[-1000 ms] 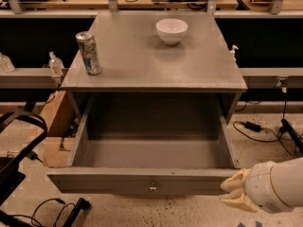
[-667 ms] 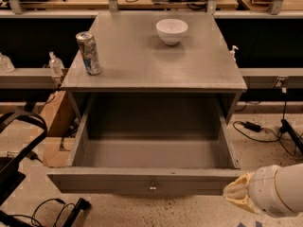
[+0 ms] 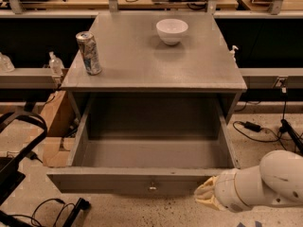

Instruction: Close top drawer

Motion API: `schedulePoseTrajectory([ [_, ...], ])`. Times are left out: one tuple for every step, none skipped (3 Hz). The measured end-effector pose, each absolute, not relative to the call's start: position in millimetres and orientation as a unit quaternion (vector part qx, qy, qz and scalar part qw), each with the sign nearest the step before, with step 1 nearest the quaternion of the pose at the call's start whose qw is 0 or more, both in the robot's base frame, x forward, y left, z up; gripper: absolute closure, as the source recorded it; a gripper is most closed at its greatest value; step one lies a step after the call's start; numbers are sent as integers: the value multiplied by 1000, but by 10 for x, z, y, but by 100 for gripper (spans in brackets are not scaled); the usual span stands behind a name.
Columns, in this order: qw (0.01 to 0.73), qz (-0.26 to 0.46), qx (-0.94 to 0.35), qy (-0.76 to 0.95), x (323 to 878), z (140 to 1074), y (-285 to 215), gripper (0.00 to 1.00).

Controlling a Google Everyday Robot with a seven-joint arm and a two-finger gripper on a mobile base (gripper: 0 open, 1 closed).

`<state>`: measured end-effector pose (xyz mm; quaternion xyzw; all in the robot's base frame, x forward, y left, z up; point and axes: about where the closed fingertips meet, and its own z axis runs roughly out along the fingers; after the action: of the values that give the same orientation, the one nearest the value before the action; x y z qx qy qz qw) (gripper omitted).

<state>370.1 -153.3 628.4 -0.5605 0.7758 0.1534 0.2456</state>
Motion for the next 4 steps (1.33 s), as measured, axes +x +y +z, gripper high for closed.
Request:
schedulePoseTrajectory([
  [257, 151, -568, 767, 3857, 6147, -1432, 100],
  [267, 116, -582, 759, 4139, 6228, -1380, 100],
  [273, 80, -596, 751, 4444, 6360, -1316, 100],
  [273, 54, -607, 744, 4681, 6451, -1229, 100],
])
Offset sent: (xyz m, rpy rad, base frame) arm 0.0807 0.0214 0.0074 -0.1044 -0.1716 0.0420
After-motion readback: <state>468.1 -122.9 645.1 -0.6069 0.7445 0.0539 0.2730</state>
